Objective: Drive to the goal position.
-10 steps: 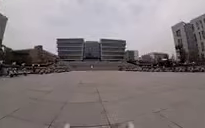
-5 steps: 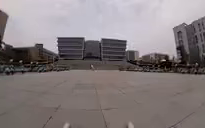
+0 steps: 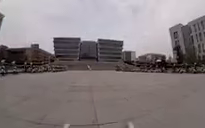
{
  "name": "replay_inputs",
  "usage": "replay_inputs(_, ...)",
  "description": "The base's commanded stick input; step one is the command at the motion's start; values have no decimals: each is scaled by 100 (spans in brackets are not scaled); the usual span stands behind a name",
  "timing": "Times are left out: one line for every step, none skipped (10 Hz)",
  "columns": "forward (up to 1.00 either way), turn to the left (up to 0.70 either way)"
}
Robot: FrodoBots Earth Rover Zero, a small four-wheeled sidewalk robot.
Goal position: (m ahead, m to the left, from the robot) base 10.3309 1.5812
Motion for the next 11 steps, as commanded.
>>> replay_inputs(85,6)
replay_inputs(85,14)
replay_inputs(85,22)
replay_inputs(85,28)
replay_inputs(85,25)
replay_inputs(85,9)
replay_inputs(85,0)
replay_inputs(85,0)
replay_inputs(85,0)
replay_inputs(85,0)
replay_inputs(85,0)
